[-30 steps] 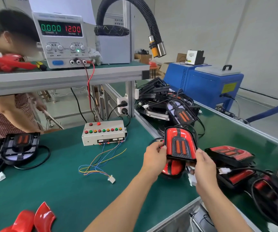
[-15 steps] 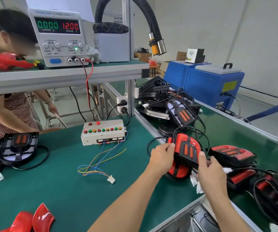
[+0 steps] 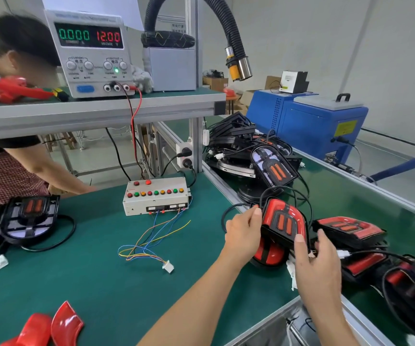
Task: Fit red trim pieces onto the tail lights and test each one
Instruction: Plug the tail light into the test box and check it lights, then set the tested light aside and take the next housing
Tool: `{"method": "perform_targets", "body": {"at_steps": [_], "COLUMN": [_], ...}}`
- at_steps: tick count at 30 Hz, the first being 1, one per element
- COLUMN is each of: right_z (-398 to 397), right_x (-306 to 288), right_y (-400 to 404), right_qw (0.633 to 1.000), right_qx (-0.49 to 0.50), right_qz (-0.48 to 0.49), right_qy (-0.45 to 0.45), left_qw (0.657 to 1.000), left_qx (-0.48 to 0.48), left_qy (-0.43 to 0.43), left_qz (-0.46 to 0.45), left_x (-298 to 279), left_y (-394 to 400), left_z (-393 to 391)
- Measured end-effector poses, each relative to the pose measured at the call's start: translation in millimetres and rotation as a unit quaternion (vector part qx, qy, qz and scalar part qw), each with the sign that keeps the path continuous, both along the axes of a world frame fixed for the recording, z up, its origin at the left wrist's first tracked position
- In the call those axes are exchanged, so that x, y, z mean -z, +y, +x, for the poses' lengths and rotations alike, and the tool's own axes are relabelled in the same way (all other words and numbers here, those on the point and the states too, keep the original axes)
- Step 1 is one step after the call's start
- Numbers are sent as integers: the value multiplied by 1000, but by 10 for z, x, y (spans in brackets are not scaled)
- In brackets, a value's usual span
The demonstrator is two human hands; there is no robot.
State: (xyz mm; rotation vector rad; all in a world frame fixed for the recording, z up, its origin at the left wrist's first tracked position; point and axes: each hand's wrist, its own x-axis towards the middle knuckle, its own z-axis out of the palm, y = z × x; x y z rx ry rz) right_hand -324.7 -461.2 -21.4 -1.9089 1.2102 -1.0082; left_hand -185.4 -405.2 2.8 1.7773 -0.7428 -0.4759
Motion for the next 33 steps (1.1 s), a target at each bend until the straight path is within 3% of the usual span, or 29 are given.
{"method": "perform_targets", "body": {"at_steps": [4,8,10,14,17,19,26,33], "right_z": [-114,-67,67,483,849,1039,1267,1315], "right_x": [9,79,113,193,324,372,431,407], "right_y": [347,854,1104,1444,1478,1479,1589,1687], "right_qw": [992,968,960,957,950,946,966,972], "right_qx": [13,-79,-147,-252,-294,-305,-240,-233], "right_qz": [-62,-165,-154,-52,74,109,92,-9], "right_qy": [-109,-174,-181,-134,-69,-18,24,40], "left_qw": [998,987,984,979,974,966,879,839], "left_qx": [-50,-123,-144,-177,-211,-254,-477,-515], "left_qy": [15,46,49,30,10,-3,15,89], "left_qz": [-43,-92,-97,-95,-75,-54,1,152], "left_x": [72,94,56,-86,-160,-181,34,279], "left_y": [119,522,788,1443,2001,2379,3422,3506], "left_z": [74,248,358,628,888,1105,1945,2638]}}
